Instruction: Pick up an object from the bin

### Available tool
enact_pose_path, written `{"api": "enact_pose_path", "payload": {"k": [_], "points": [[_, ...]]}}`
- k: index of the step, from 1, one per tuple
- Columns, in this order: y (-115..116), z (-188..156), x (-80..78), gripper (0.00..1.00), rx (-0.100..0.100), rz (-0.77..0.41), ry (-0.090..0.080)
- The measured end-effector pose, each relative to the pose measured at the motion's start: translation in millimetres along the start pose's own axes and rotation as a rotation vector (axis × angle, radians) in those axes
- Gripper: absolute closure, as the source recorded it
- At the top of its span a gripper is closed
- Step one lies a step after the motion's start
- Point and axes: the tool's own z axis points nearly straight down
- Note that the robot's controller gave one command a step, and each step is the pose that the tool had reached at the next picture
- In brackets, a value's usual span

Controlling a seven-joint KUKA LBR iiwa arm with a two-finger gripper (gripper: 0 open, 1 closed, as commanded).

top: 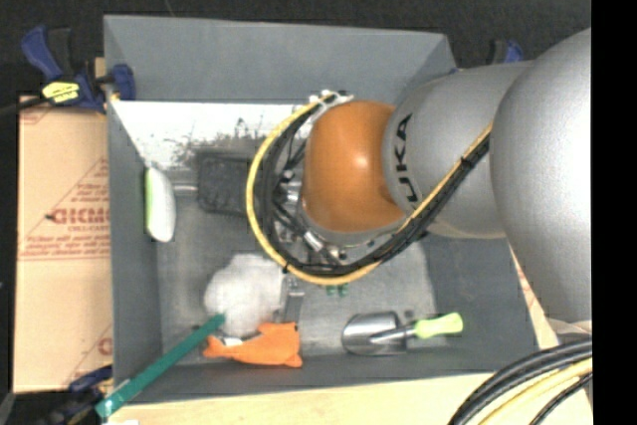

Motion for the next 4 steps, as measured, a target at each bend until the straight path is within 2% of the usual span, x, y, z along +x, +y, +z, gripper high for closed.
{"api": "enact_pose_path", "payload": {"k": [1, 2, 3, 4], "points": [[20.3, 23.9, -1.2, 1.0, -0.001, -0.042, -0.007], [20.4, 23.9, -1.2, 1.0, -0.001, -0.044, -0.007], [13.9, -76.8, -3.5, 1.0, -0.001, -0.043, -0.005], [11.4, -4.7, -1.6, 1.0, 0.001, -0.057, -0.003]]}}
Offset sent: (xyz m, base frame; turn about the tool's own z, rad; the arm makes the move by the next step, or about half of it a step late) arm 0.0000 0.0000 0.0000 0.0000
